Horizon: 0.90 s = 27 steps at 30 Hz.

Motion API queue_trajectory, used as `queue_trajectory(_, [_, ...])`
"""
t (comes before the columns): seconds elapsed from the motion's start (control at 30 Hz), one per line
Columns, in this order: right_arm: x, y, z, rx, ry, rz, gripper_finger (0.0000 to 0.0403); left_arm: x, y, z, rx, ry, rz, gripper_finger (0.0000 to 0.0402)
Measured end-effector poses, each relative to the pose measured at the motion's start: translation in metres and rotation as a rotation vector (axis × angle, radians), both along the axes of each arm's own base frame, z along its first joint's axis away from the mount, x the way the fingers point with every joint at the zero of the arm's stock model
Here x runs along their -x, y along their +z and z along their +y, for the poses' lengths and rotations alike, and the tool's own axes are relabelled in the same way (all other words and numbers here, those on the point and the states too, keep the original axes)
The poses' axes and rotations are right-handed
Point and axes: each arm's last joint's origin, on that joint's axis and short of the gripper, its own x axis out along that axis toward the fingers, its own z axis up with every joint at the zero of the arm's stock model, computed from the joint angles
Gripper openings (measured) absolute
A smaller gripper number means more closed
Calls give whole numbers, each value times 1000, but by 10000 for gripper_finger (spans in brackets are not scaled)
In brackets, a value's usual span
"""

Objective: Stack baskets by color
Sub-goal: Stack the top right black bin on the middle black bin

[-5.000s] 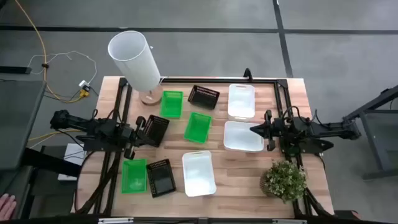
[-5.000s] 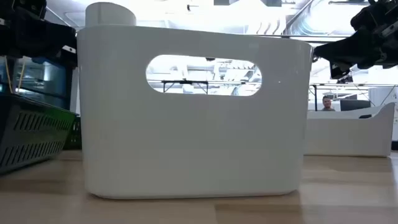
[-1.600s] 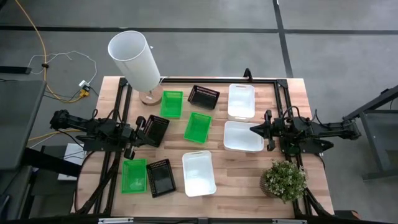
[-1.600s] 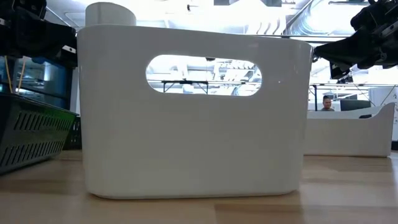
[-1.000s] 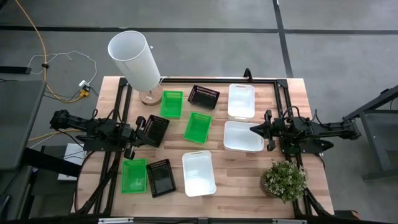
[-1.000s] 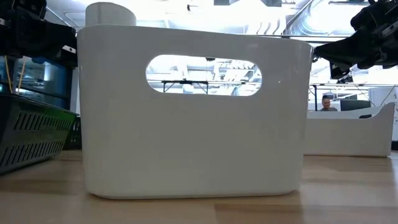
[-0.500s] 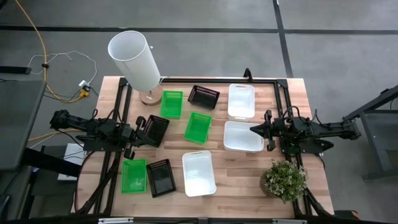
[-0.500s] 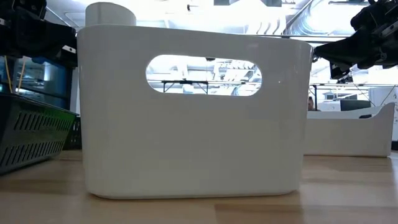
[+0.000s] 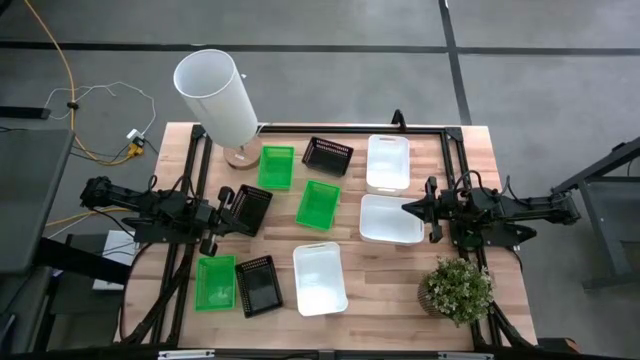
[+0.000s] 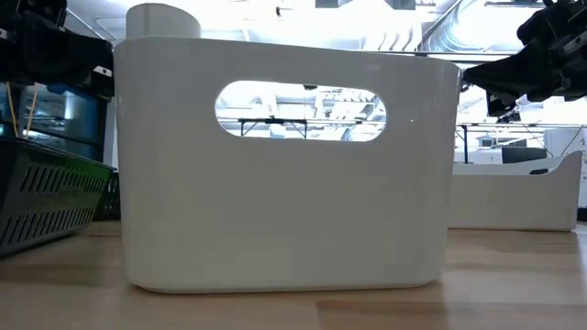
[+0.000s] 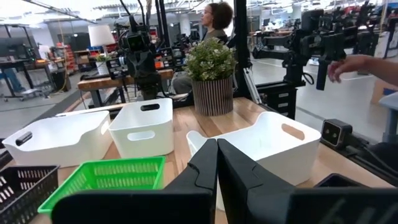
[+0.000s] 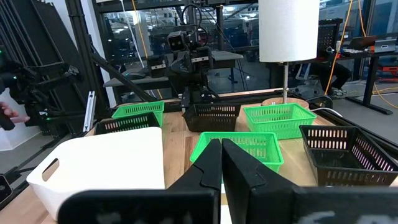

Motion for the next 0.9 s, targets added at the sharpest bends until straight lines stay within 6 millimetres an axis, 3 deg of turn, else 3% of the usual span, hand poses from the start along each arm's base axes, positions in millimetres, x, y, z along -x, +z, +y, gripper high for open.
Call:
queue_trajectory(0.7, [0, 2, 0, -37, 2, -26, 0, 0, 0, 0, 43, 6, 5, 0])
queue_trajectory(0.77, [1, 12, -1, -15, -23, -119, 0, 0, 0, 0, 43, 6, 4, 0])
queue_trajectory(0.9, [12, 45, -4, 4, -114, -476, 0, 0, 0, 0, 43, 6, 4, 0])
